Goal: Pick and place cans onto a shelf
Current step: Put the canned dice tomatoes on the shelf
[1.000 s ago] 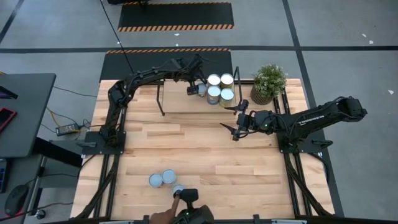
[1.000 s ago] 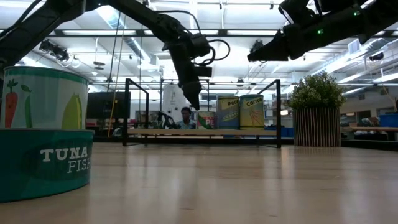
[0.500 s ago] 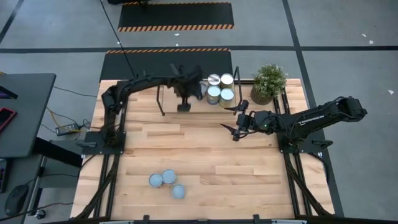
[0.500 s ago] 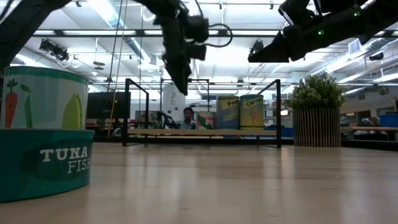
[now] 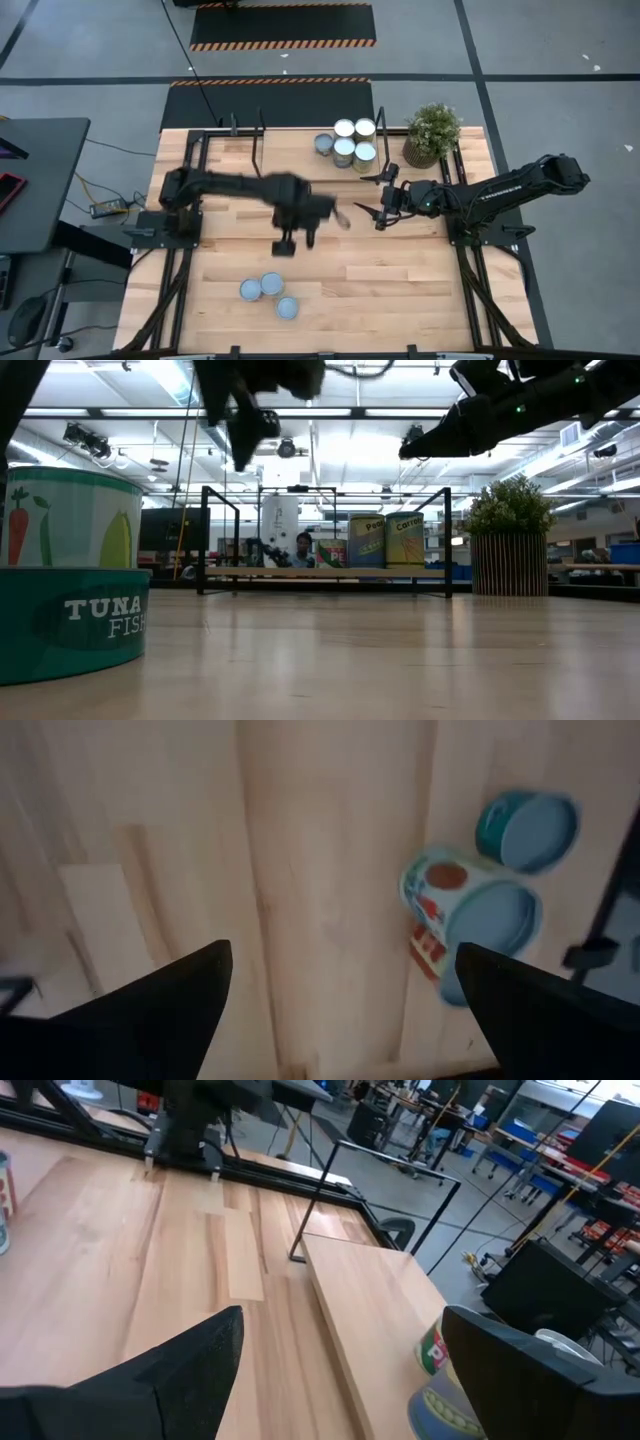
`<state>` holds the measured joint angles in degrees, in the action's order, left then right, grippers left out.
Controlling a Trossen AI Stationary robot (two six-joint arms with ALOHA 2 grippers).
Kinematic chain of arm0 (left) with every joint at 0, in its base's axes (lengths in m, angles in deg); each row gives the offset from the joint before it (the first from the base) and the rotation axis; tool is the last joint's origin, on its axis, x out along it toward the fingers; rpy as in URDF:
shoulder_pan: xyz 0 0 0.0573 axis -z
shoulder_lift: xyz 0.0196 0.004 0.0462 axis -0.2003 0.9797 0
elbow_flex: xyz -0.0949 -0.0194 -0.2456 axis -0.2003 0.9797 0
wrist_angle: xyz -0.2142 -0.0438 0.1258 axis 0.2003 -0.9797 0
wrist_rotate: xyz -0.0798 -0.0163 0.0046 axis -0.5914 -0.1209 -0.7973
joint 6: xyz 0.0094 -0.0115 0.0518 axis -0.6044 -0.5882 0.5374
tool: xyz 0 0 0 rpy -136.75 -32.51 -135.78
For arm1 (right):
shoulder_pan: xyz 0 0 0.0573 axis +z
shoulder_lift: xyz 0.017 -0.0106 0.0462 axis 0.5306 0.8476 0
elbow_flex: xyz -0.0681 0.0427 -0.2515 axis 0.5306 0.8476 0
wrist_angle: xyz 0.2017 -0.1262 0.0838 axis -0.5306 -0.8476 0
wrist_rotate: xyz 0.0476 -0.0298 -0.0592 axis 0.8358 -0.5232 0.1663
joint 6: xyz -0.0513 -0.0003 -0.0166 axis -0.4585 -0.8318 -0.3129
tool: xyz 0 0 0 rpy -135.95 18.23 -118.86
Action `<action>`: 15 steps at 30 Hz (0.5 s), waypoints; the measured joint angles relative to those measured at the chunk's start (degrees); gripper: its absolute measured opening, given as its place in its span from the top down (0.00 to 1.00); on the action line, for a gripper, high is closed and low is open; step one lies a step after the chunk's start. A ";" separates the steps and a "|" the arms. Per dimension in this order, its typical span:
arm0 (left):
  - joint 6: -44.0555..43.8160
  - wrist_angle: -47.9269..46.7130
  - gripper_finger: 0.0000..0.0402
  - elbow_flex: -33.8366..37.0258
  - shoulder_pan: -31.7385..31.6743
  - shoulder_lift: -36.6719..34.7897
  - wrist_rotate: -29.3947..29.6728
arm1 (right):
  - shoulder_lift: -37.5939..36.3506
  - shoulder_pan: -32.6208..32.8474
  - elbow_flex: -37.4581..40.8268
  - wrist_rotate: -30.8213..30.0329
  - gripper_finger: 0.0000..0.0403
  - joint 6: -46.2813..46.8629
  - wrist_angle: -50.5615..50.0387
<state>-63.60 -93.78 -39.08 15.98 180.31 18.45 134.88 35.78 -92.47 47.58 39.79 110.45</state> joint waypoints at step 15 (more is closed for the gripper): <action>-33.70 -1.60 0.12 10.01 24.60 -8.64 12.82 | 0.00 1.12 0.00 0.19 0.13 0.63 0.45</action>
<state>-97.30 -95.37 -29.08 40.57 171.68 31.27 134.88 36.90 -92.47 47.77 40.42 110.90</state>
